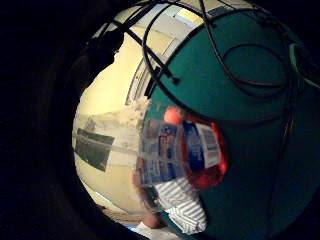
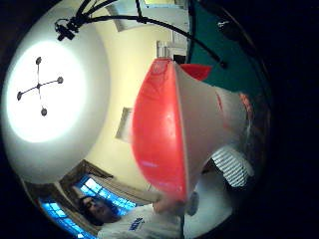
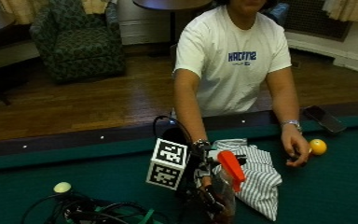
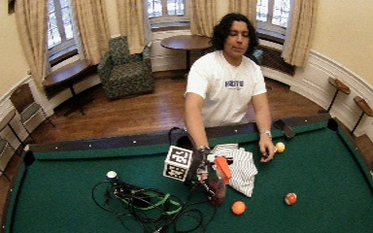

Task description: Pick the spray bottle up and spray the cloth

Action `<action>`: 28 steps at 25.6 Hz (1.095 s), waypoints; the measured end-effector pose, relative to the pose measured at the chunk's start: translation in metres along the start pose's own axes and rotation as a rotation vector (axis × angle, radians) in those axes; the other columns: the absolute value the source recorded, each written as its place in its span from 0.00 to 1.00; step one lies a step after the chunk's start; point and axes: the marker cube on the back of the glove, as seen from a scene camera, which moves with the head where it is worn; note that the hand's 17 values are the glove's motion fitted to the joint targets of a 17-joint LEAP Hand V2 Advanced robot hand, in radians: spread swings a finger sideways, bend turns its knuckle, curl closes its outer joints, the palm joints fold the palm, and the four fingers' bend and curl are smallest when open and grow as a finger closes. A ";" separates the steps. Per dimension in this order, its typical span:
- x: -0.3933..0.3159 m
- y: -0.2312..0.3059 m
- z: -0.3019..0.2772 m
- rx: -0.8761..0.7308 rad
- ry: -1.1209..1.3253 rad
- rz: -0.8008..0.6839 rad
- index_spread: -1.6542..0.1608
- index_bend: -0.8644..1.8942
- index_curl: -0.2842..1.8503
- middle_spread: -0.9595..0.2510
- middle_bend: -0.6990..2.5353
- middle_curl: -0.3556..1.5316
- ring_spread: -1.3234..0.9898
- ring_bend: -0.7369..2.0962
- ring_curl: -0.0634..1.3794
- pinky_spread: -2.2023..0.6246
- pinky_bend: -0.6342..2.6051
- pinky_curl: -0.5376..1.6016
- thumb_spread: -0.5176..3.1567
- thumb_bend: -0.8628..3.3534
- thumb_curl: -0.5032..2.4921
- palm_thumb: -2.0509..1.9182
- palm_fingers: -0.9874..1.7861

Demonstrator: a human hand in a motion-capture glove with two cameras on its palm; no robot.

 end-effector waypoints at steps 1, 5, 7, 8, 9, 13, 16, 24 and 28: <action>-0.001 -0.001 0.001 0.004 0.000 -0.004 0.72 0.34 0.26 0.67 0.32 0.42 0.50 0.46 0.30 0.80 0.34 0.44 0.37 0.20 0.32 0.69 0.51; -0.004 -0.005 0.011 -0.006 -0.019 -0.003 0.72 0.33 0.24 0.63 0.34 0.42 0.49 0.46 0.30 0.79 0.33 0.44 0.37 0.20 0.31 0.69 0.56; -0.005 -0.007 0.016 -0.021 -0.023 -0.001 0.72 0.33 0.23 0.63 0.34 0.42 0.49 0.47 0.30 0.79 0.34 0.44 0.37 0.20 0.31 0.69 0.56; -0.005 -0.007 0.018 -0.024 -0.023 -0.002 0.72 0.33 0.23 0.62 0.34 0.42 0.49 0.47 0.30 0.79 0.34 0.44 0.37 0.20 0.31 0.69 0.56; -0.005 -0.008 0.019 -0.024 -0.023 -0.005 0.72 0.33 0.23 0.62 0.34 0.42 0.49 0.48 0.31 0.79 0.34 0.44 0.37 0.20 0.31 0.69 0.57; -0.005 -0.014 0.022 -0.004 -0.025 -0.010 0.71 0.32 0.21 0.62 0.32 0.41 0.48 0.51 0.32 0.77 0.35 0.44 0.37 0.20 0.30 0.69 0.61; -0.004 -0.017 0.022 0.005 -0.009 0.000 0.72 0.31 0.20 0.62 0.31 0.40 0.48 0.54 0.33 0.75 0.37 0.44 0.37 0.20 0.30 0.69 0.67; -0.010 -0.012 0.018 0.022 0.069 -0.042 0.74 0.33 0.19 0.61 0.38 0.45 0.48 0.56 0.36 0.68 0.40 0.45 0.37 0.21 0.33 0.73 0.81; -0.024 0.002 0.010 -0.046 0.090 -0.067 0.75 0.32 0.18 0.62 0.40 0.46 0.48 0.57 0.37 0.68 0.40 0.45 0.37 0.21 0.34 0.73 0.80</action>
